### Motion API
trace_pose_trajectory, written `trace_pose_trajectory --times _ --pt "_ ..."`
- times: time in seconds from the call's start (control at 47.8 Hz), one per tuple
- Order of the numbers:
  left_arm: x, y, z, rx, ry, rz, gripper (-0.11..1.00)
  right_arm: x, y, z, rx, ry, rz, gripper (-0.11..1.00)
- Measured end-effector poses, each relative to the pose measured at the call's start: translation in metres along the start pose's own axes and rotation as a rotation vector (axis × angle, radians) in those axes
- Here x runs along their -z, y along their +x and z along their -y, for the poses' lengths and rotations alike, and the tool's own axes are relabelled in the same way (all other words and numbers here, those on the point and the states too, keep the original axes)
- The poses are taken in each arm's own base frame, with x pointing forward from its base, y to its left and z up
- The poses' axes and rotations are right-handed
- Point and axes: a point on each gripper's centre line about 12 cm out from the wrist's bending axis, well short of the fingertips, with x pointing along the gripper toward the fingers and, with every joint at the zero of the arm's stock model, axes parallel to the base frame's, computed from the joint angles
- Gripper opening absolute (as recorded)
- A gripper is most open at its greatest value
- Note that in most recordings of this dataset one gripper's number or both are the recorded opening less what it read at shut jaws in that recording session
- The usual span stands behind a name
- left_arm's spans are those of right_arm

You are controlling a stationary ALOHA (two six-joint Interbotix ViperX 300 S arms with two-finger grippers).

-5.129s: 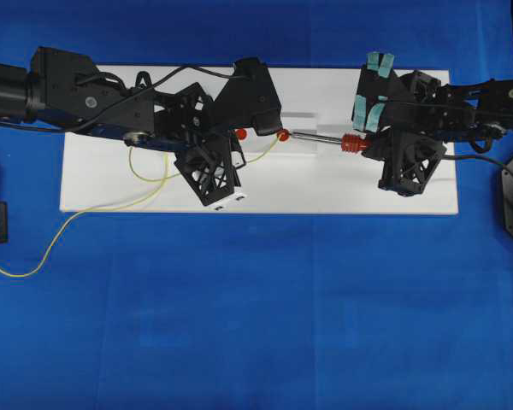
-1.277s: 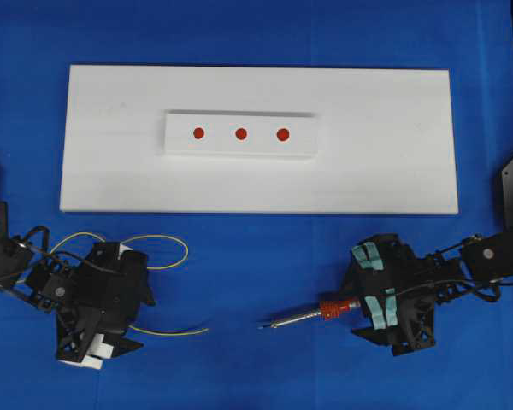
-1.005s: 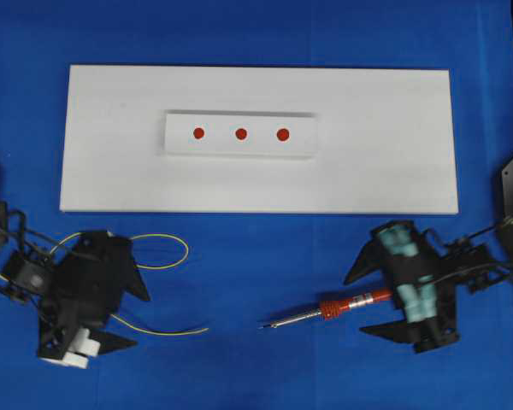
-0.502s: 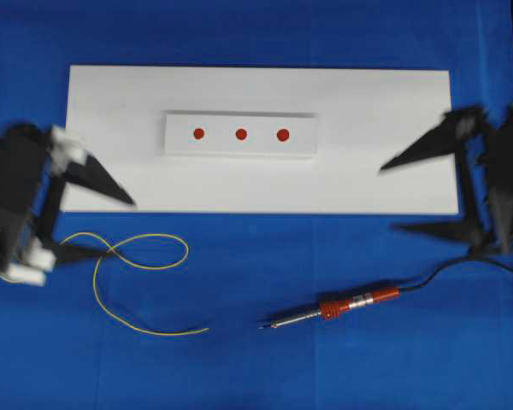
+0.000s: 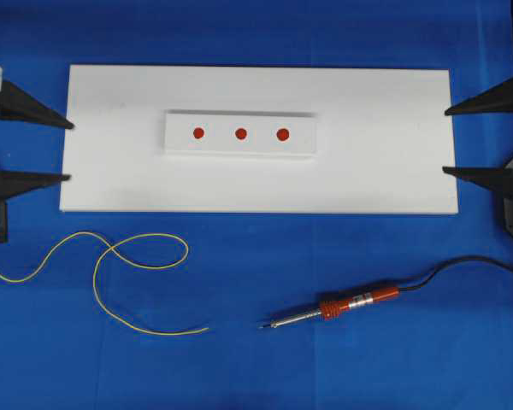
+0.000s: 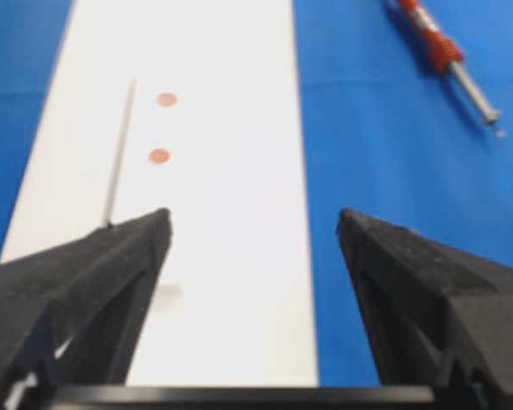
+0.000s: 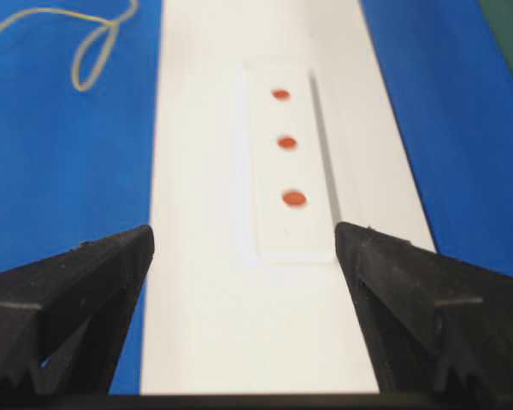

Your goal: Touch the tip of the soldering iron to the tip of the solder at the mark.

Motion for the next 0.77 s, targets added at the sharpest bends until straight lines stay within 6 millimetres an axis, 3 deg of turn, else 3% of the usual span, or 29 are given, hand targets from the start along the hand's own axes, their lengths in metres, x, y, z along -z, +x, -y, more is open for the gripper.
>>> trace_pose_trajectory --times 0.377,0.775 --pt "0.043 -0.018 0.001 -0.003 -0.062 0.026 0.74 0.028 0.016 -0.003 -0.036 0.018 -0.008 0.83" --pt "0.043 -0.019 0.001 -0.002 -0.070 0.026 0.74 0.031 0.020 -0.004 -0.045 0.028 -0.010 0.82"
